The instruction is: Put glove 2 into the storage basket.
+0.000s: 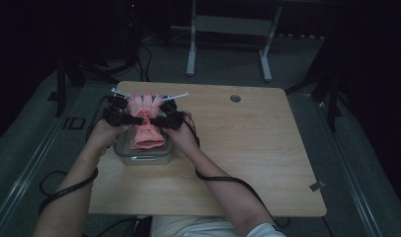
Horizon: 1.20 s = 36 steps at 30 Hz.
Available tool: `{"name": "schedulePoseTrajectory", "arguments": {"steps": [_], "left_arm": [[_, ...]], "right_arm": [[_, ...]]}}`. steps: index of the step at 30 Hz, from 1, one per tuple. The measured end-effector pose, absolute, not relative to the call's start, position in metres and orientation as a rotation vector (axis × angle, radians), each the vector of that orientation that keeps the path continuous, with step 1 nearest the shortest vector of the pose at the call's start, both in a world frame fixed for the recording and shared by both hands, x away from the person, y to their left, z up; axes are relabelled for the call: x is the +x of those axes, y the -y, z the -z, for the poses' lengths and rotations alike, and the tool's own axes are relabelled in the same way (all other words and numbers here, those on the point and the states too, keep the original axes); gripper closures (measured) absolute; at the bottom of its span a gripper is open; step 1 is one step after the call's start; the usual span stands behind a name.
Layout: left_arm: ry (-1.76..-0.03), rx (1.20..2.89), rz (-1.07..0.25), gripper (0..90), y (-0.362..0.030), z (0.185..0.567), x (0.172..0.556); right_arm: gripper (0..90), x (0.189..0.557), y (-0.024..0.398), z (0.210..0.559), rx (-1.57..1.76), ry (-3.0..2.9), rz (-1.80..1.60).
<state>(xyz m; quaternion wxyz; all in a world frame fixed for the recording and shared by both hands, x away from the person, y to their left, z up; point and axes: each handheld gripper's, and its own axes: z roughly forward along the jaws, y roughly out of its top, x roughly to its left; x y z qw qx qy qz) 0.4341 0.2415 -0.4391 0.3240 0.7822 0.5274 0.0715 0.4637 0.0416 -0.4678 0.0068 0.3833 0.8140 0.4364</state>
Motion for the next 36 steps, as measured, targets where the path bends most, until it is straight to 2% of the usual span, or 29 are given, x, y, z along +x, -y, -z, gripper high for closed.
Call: {"name": "schedulePoseTrajectory", "arguments": {"steps": [13,19,20,22,24,25,26,31,36], "left_arm": [[-1.454,2.02,-0.115,70.3,-0.252,0.464,0.448],[-1.505,2.008,-0.134,62.5,-0.252,0.47,0.454],[-1.513,2.004,-0.14,59.7,-0.252,0.47,0.455],[-1.513,2.005,-0.17,55.5,-0.251,0.469,0.455],[-1.523,2.003,-0.19,52.8,-0.251,0.469,0.455],[-1.54,1.996,-0.257,52.8,-0.251,0.467,0.455],[-1.548,2.002,-0.29,49.1,-0.251,0.466,0.455],[-1.544,2.049,-0.437,45.9,-0.248,0.459,0.451],[-1.526,2.042,-0.483,40.3,-0.249,0.448,0.447]], "right_arm": [[71.7,0.471,-0.056,0.484,1.244,-2.591,-1.224],[67.9,0.477,-0.059,0.486,1.313,-2.584,-1.181],[62.5,0.479,-0.055,0.485,1.334,-2.571,-1.184],[57.1,0.481,-0.05,0.482,1.339,-2.56,-1.2],[57.1,0.481,-0.05,0.482,1.339,-2.56,-1.2],[55.2,0.482,-0.048,0.48,1.331,-2.549,-1.216],[52.8,0.482,-0.039,0.473,1.338,-2.529,-1.278],[50.3,0.48,-0.033,0.468,1.294,-2.525,-1.304],[46.3,0.477,-0.027,0.464,1.249,-2.539,-1.334]]}}
